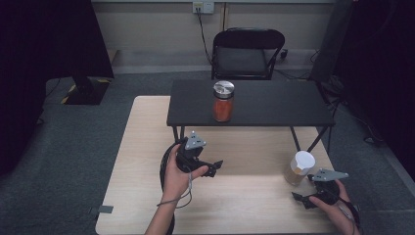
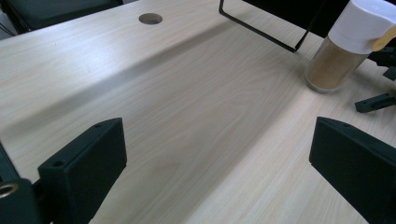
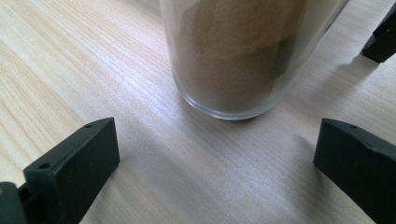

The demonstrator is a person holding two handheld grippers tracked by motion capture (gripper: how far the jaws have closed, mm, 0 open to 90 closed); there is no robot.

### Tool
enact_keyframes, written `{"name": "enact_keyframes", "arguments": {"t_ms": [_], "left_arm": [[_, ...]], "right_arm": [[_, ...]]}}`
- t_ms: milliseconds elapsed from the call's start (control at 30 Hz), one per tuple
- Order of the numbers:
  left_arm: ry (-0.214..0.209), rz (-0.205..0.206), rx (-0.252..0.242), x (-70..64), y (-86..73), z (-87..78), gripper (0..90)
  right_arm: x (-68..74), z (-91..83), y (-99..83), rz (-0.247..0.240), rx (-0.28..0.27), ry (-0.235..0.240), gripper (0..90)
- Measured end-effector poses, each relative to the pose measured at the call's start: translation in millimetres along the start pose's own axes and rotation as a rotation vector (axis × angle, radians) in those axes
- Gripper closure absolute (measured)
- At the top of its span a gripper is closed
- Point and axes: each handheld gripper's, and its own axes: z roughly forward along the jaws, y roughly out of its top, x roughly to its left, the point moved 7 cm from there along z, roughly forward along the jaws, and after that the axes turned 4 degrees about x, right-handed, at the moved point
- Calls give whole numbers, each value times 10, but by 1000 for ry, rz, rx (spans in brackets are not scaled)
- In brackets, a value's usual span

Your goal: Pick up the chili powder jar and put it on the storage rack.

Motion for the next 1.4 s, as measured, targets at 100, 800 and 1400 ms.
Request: {"name": "enact_keyframes", "arguments": {"t_ms": [100, 800, 1400], "left_arm": [[1, -7, 7, 3, -50, 30, 35], [-2, -32, 50, 20, -330, 186, 37], [-6, -59, 105, 27, -562, 282, 38]], "right_arm": [[0, 0, 0, 0, 0, 0, 0], [0, 0, 0, 0, 0, 0, 0], [0, 0, 0, -1, 0, 1, 0]]}}
